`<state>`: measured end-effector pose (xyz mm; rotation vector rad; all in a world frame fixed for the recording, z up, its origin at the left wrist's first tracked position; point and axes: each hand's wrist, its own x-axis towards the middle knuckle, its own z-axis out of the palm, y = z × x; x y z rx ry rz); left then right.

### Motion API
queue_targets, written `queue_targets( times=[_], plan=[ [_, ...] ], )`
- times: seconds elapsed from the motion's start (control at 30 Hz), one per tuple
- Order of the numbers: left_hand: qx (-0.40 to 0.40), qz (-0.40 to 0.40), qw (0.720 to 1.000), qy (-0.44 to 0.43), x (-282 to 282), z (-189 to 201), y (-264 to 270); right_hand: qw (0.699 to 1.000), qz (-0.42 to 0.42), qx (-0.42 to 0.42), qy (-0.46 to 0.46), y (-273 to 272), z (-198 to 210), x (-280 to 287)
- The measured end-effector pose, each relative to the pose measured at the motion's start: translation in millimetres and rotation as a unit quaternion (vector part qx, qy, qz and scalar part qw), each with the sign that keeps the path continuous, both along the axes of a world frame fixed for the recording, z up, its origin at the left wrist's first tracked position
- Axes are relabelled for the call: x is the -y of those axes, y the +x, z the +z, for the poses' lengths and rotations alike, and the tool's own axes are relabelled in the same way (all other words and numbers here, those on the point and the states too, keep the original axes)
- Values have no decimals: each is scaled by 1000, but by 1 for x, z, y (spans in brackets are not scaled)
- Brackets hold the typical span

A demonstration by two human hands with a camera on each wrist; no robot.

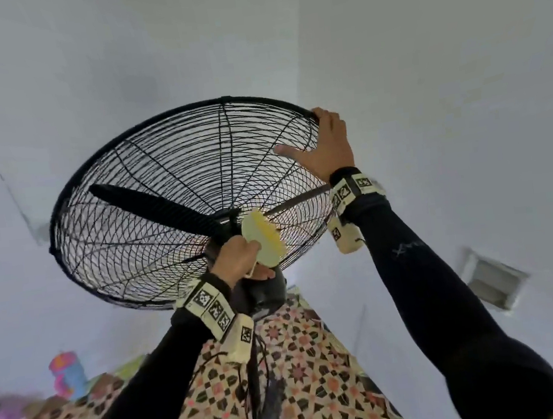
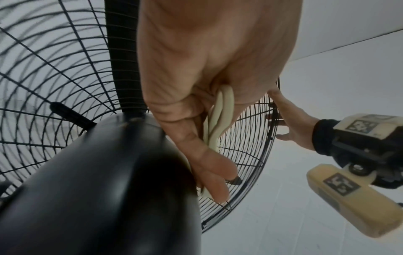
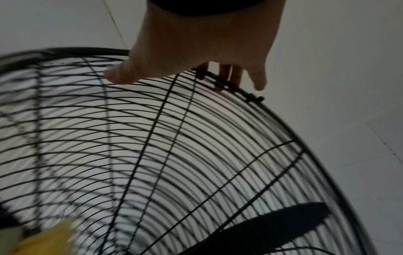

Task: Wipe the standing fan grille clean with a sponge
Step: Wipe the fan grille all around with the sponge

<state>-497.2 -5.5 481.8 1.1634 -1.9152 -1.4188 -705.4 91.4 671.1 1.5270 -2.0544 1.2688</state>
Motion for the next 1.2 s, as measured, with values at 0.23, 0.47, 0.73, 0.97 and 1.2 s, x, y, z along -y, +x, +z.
queue_targets(
  times=[0.23,0.47,0.73,0.97,1.2],
  plan=[
    [4,-31,999,-17,-56,32,18,989,-146,-36,2,31,-5,-38],
    [62,-62,994,-57,-67,16,42,968,-246,-42,41,97,3,-55],
    [95,-45,987,-125,-59,-6,87,927,-353,-79,96,170,5,-76],
    [118,-76,974,-178,-59,-16,98,917,-370,-126,79,185,-13,-83],
    [103,-92,970,-199,-69,-36,92,936,-318,-153,11,160,-37,-98]
  ],
)
